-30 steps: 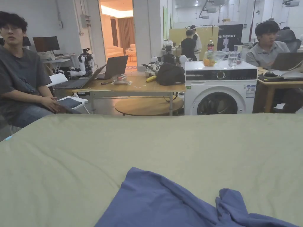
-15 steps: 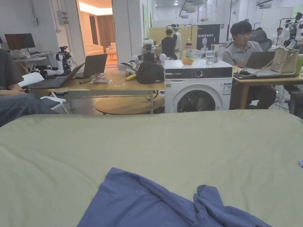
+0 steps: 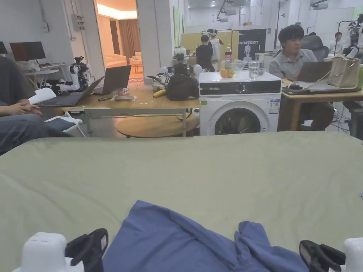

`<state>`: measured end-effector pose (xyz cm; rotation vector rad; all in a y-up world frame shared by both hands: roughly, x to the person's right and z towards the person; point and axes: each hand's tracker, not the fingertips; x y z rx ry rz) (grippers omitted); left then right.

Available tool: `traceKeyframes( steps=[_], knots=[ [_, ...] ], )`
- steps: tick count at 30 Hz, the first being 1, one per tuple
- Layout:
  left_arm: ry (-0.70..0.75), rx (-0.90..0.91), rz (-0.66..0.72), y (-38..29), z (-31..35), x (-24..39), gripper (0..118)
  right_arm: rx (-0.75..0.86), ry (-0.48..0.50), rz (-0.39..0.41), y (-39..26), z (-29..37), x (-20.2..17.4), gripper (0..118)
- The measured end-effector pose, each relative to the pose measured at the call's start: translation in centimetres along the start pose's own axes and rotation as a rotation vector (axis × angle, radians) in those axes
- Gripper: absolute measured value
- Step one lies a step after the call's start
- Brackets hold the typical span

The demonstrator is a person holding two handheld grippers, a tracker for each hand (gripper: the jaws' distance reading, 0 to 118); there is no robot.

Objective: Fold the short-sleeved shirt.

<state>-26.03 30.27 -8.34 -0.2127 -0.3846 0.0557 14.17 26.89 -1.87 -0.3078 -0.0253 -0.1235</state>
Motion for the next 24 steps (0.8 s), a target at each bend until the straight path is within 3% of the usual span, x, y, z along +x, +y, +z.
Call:
traceKeyframes(
  steps=[8,9,10,11,12,13,19,23,24],
  knots=[
    [0.007,-0.113,0.104,-0.4,1.4,-3.8,0,-0.033,0.047,0.033,-0.6,0.1,-0.7,0],
    [0.02,-0.136,0.12,-0.7,1.8,-5.1,7,-0.036,0.053,0.032,-0.8,0.2,-0.6,0],
    [0.018,-0.165,0.128,-1.1,2.1,-6.5,29,-0.039,0.055,0.029,-1.0,0.2,-0.5,0],
    [0.053,-0.212,0.129,-1.6,2.2,-7.5,67,-0.046,0.061,0.021,-1.2,0.2,-0.5,0],
    [0.106,-0.277,0.15,-2.2,2.2,-8.5,76,-0.055,0.067,0.01,-1.4,0.2,-0.4,0],
    [0.108,-0.278,0.189,-2.9,2.3,-9.4,71,-0.059,0.068,0.0,-1.6,0.1,-0.4,0],
    [0.158,-0.48,0.328,-8.7,-0.1,-12.4,70,-0.103,0.08,-0.015,-2.4,-0.2,-0.3,0],
    [0.136,-0.526,0.322,-11.6,-0.7,-11.7,69,-0.118,0.06,0.008,-2.5,0.5,0.2,0],
    [0.134,-0.539,0.321,-12.1,-1.0,-11.6,65,-0.121,0.052,0.005,-2.6,0.6,0.4,0]
  ],
)
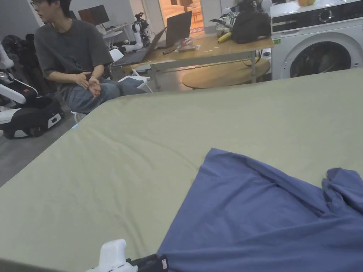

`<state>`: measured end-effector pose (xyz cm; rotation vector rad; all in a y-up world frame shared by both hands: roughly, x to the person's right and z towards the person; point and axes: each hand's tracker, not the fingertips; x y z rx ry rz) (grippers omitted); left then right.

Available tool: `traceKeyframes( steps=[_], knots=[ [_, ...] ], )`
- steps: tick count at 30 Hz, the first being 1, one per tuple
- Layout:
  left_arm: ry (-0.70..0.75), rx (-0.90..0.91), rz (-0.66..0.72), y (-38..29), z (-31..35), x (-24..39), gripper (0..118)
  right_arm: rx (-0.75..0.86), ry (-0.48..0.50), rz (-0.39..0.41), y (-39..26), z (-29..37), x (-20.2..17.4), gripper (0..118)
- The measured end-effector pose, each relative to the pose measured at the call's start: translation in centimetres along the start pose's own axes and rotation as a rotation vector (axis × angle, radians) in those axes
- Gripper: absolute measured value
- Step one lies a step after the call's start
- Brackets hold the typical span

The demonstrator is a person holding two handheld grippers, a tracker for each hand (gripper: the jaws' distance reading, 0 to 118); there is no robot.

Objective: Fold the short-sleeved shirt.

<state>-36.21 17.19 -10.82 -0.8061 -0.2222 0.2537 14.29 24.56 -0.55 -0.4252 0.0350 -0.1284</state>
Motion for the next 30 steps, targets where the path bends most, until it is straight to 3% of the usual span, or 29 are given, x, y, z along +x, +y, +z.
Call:
traceKeyframes(
  steps=[1,2,3,6,9,10,11,12,13,18,24,27,28,29,30],
  knots=[
    [0.002,-0.018,0.0,-0.2,-0.6,0.1,54,-0.002,-0.009,-0.008,0.0,0.1,0.3,0],
    [0.005,-0.031,-0.002,-0.5,-1.0,0.3,31,-0.004,-0.014,-0.015,0.0,0.1,0.6,0],
    [0.011,-0.026,-0.01,-0.6,-1.4,0.4,19,-0.007,-0.021,-0.022,0.0,0.1,0.9,0],
    [0.015,-0.049,-0.058,-0.3,-1.6,1.1,4,-0.003,-0.063,-0.026,0.4,0.8,2.1,0],
    [0.051,-0.071,-0.126,-0.3,-2.2,2.0,3,0.0,-0.112,-0.022,1.2,1.1,4.8,0],
    [0.053,-0.076,-0.129,-0.3,-2.2,2.0,3,-0.01,-0.126,-0.024,1.7,0.9,6.2,14],
    [0.061,-0.078,-0.138,-0.2,-2.3,2.0,3,-0.026,-0.131,-0.019,2.3,0.5,7.4,47],
    [0.058,-0.081,-0.134,0.0,-2.3,2.0,3,-0.048,-0.14,-0.019,2.9,0.0,8.5,67],
    [0.056,-0.086,-0.128,0.1,-2.3,2.0,3,-0.076,-0.144,-0.023,3.3,-0.7,9.6,70],
    [0.05,-0.097,-0.124,0.2,-2.6,1.3,3,-0.303,-0.067,-0.142,5.0,-8.5,14.4,69],
    [0.049,-0.109,-0.104,0.3,-2.6,1.3,3,-0.518,0.063,-0.044,6.1,-18.4,13.7,69],
    [0.051,-0.116,-0.101,0.4,-2.7,1.3,3,-0.584,0.046,0.025,6.0,-21.5,12.3,69],
    [0.052,-0.117,-0.101,0.4,-2.7,1.3,3,-0.613,0.031,0.051,5.8,-22.3,12.0,65],
    [0.051,-0.118,-0.102,0.4,-2.7,1.3,3,-0.629,0.031,0.069,5.3,-22.6,11.6,44],
    [0.051,-0.119,-0.103,0.4,-2.7,1.3,3,-0.64,0.032,0.099,4.8,-22.9,11.2,16]
  ],
)
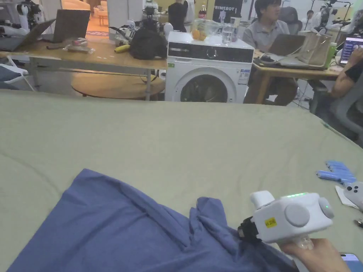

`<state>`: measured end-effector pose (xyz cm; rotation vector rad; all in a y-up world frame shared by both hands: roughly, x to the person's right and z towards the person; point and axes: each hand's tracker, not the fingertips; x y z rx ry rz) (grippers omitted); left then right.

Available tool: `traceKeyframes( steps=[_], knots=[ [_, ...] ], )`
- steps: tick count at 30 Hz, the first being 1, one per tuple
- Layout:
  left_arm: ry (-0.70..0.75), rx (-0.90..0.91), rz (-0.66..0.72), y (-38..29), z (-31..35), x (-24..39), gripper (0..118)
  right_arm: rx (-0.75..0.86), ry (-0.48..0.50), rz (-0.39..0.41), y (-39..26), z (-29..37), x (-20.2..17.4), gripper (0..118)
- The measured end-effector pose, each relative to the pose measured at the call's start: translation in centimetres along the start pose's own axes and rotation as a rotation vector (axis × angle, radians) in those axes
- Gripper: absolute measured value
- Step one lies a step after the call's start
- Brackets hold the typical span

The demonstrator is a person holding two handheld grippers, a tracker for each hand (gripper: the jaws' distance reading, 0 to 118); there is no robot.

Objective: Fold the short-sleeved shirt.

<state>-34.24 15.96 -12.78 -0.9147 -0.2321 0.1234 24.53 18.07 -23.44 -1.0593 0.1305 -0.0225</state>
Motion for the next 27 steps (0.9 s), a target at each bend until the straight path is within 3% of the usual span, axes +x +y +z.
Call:
traceKeyframes(
  steps=[1,4,11,13,14,20,27],
  knots=[
    [-0.001,-0.001,0.0,0.0,0.0,0.0,3,-0.004,-0.001,0.014,-0.2,-0.2,-0.4,2],
    [-0.008,-0.002,0.007,-0.1,0.0,-0.2,3,0.02,-0.006,0.022,-0.8,0.6,-0.8,2],
    [-0.007,0.014,0.015,-0.5,0.2,0.2,3,0.049,0.023,-0.057,-1.5,1.8,0.5,0],
    [-0.007,0.033,0.001,-0.7,0.8,0.4,2,0.106,0.04,-0.116,-1.9,2.7,0.5,0],
    [-0.013,0.067,-0.004,-0.7,1.4,0.5,1,0.145,0.053,-0.15,-2.1,3.7,0.5,0],
    [-0.102,0.442,0.006,2.7,11.3,2.8,1,0.442,0.085,-0.16,-1.9,14.8,0.1,0],
    [-0.126,0.676,-0.089,11.9,18.3,6.1,1,0.729,-0.03,-0.156,0.3,26.8,0.0,0]
  ],
)
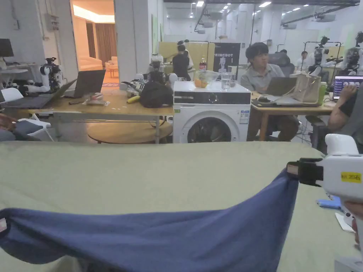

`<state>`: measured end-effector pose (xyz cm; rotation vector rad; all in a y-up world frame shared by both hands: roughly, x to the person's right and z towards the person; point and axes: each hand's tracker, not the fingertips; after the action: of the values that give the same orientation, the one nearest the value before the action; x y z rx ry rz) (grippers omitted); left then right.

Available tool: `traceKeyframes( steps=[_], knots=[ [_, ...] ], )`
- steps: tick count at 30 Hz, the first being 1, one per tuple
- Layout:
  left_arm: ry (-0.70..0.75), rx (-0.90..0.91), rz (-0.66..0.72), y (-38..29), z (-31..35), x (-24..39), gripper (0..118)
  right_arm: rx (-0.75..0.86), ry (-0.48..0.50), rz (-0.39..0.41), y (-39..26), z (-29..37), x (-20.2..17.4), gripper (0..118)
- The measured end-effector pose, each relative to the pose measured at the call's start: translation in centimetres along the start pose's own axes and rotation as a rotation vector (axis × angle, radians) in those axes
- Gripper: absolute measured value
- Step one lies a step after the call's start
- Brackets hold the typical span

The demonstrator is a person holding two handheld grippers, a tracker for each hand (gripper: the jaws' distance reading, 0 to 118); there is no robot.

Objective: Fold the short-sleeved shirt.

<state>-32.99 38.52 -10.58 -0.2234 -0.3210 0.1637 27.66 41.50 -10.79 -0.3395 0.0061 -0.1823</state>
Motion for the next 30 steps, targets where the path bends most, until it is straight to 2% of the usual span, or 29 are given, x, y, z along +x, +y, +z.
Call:
traceKeyframes(
  steps=[3,9,21,26,30],
  knots=[
    [0.007,0.042,-0.059,4.4,-3.2,0.6,1,0.079,-0.065,0.004,3.7,0.8,0.0,0],
    [0.056,0.081,-0.07,12.5,-10.9,0.5,0,0.196,-0.181,0.035,10.8,-1.4,-1.0,0],
    [0.156,0.131,-0.098,23.5,-21.3,0.9,0,0.305,-0.279,0.105,23.2,-10.1,-4.2,0],
    [0.197,0.168,-0.124,27.0,-24.5,0.7,0,0.34,-0.281,0.088,27.2,-13.5,-4.7,0],
    [0.231,0.187,-0.129,28.7,-27.1,0.5,0,0.351,-0.318,0.149,30.2,-16.5,-5.8,0]
  ],
)
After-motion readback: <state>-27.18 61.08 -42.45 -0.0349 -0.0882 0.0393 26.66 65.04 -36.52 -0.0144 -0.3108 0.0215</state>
